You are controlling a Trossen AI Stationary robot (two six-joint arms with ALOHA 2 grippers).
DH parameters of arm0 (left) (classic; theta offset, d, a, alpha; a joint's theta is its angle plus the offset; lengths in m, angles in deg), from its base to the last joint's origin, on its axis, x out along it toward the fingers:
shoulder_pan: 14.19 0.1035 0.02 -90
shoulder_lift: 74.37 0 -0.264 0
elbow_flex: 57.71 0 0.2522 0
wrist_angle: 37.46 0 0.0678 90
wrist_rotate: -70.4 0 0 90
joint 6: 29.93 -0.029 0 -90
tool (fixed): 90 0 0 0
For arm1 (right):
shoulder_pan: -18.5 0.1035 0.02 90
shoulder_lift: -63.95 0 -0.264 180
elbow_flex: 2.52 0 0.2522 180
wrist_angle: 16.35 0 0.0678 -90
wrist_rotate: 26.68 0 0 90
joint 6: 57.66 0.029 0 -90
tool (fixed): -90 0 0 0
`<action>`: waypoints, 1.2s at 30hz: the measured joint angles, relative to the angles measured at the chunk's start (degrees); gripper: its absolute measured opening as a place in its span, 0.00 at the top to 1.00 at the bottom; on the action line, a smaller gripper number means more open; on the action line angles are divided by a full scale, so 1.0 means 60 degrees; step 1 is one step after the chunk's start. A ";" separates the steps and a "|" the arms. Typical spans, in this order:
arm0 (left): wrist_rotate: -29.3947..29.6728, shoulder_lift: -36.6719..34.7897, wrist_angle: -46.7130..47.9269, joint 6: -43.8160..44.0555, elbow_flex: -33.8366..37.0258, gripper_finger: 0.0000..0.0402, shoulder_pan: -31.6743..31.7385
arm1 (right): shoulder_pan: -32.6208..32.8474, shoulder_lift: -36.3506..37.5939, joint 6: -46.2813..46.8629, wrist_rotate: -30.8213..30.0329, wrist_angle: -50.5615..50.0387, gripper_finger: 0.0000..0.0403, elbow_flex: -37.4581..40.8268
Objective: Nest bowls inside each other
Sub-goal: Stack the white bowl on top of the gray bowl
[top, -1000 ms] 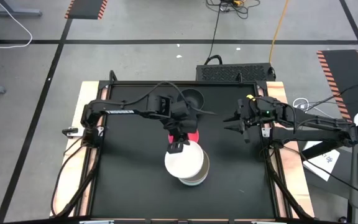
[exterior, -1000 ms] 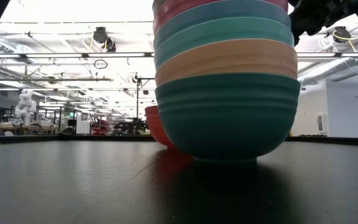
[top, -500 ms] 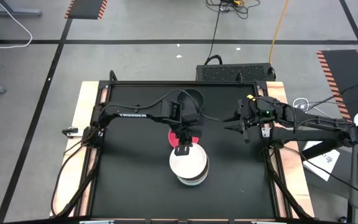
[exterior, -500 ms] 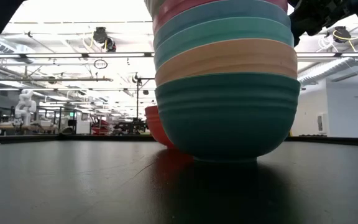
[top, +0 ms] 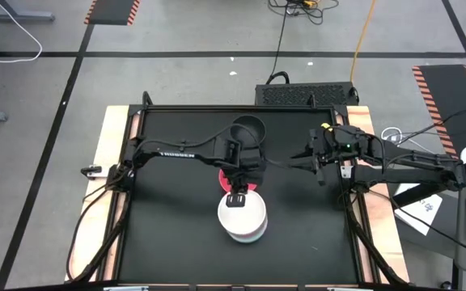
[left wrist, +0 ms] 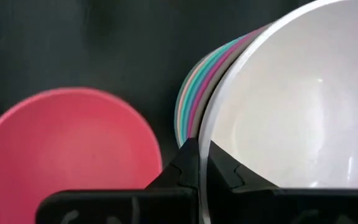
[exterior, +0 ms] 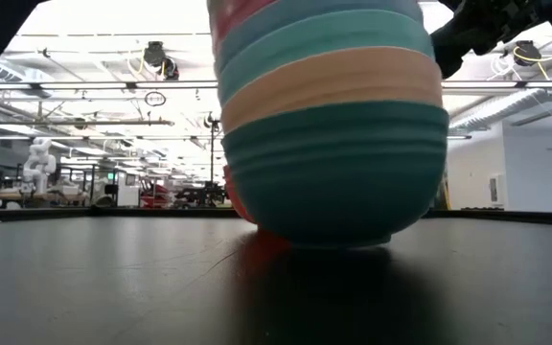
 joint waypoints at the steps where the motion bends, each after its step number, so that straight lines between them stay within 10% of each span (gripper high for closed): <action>1: 0.0052 0.0037 -0.0013 0.0002 -0.0018 0.99 -0.0021 | 0.0000 0.0000 0.0010 0.0000 -0.0004 0.66 0.0000; 27: 0.2059 -0.0009 -0.0541 -0.0430 -0.0008 0.99 -0.0769 | 0.0000 -0.0004 0.0113 -0.0040 -0.0040 0.66 0.0000; 36: 0.2415 0.0045 -0.0577 -0.0825 -0.0592 0.73 -0.0901 | 0.0000 -0.0004 0.0165 -0.0040 -0.0044 0.66 0.0000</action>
